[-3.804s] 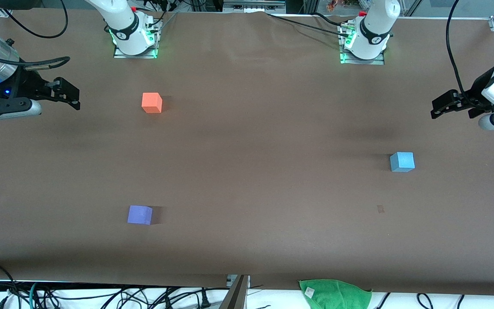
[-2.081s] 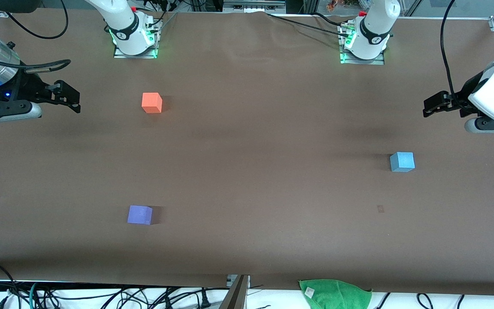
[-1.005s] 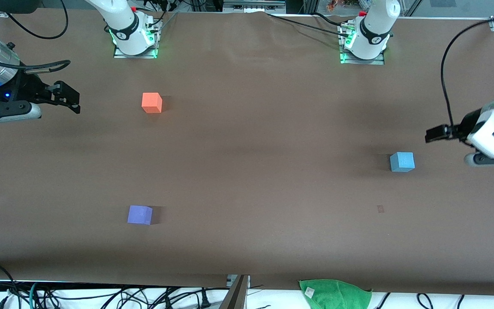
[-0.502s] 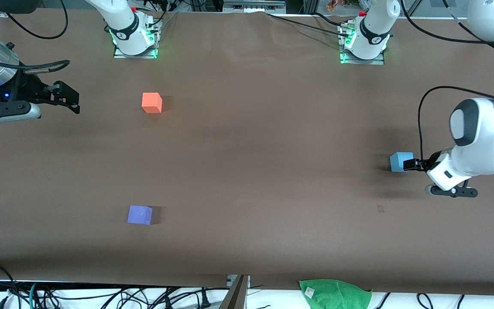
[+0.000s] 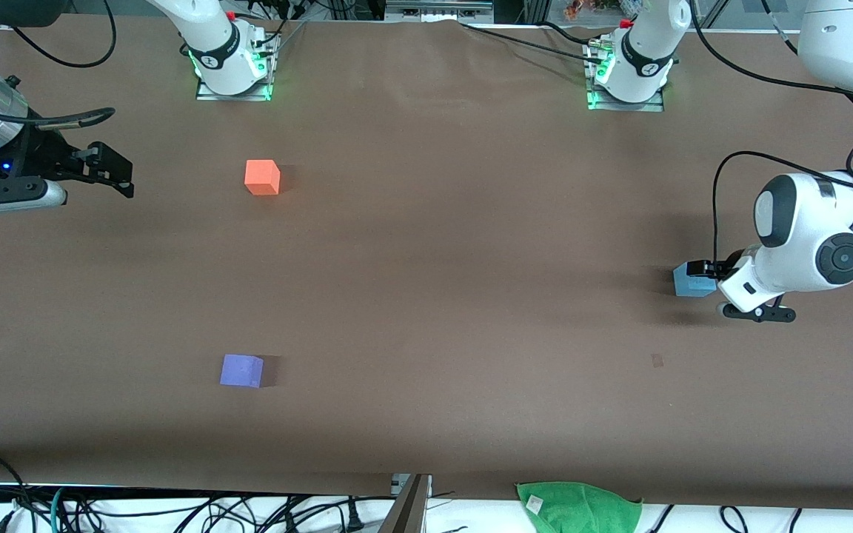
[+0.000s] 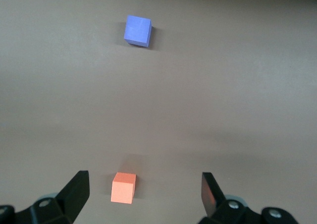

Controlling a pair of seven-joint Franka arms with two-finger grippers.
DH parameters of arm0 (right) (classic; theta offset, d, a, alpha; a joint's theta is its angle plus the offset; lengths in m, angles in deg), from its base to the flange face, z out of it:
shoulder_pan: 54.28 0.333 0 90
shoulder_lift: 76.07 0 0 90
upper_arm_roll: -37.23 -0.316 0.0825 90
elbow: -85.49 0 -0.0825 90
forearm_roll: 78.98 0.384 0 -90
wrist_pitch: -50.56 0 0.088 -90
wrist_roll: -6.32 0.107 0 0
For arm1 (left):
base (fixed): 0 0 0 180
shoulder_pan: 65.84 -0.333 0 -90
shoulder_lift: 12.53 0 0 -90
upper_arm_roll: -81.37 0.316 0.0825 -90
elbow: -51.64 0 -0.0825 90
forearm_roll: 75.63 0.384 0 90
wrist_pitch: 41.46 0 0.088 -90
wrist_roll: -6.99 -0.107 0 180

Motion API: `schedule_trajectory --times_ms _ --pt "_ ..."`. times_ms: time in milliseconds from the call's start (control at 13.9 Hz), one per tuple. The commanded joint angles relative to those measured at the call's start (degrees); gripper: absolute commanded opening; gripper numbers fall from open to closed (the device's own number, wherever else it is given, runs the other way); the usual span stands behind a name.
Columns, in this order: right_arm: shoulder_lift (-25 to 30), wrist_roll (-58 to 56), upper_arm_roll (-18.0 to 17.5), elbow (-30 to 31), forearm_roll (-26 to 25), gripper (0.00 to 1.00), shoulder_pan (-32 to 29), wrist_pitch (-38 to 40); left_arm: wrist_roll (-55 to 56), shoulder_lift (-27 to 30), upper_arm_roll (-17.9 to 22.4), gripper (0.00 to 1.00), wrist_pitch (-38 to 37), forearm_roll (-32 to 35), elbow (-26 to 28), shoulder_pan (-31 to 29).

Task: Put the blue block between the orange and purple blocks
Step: 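Lower the left gripper over the light-blue cube and close on it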

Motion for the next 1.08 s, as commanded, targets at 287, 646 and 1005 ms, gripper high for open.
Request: schedule_trajectory --times_ms 287,646,1005 --pt "-0.6 -0.8 -0.1 -1.2 0.1 1.0 -0.4 0.2 -1.2 -3.9 -0.6 1.0 2.5 0.8 0.6 -0.6" --pt "-0.6 -0.8 -0.1 -1.2 0.2 1.0 -0.3 0.2 -2.8 -9.0 -0.6 1.0 12.7 0.8 0.4 -1.1" --pt "-0.6 -0.8 -0.1 -1.2 0.2 1.0 -0.3 0.2 -2.6 -7.6 -1.1 0.99 9.3 0.6 0.8 -1.0"
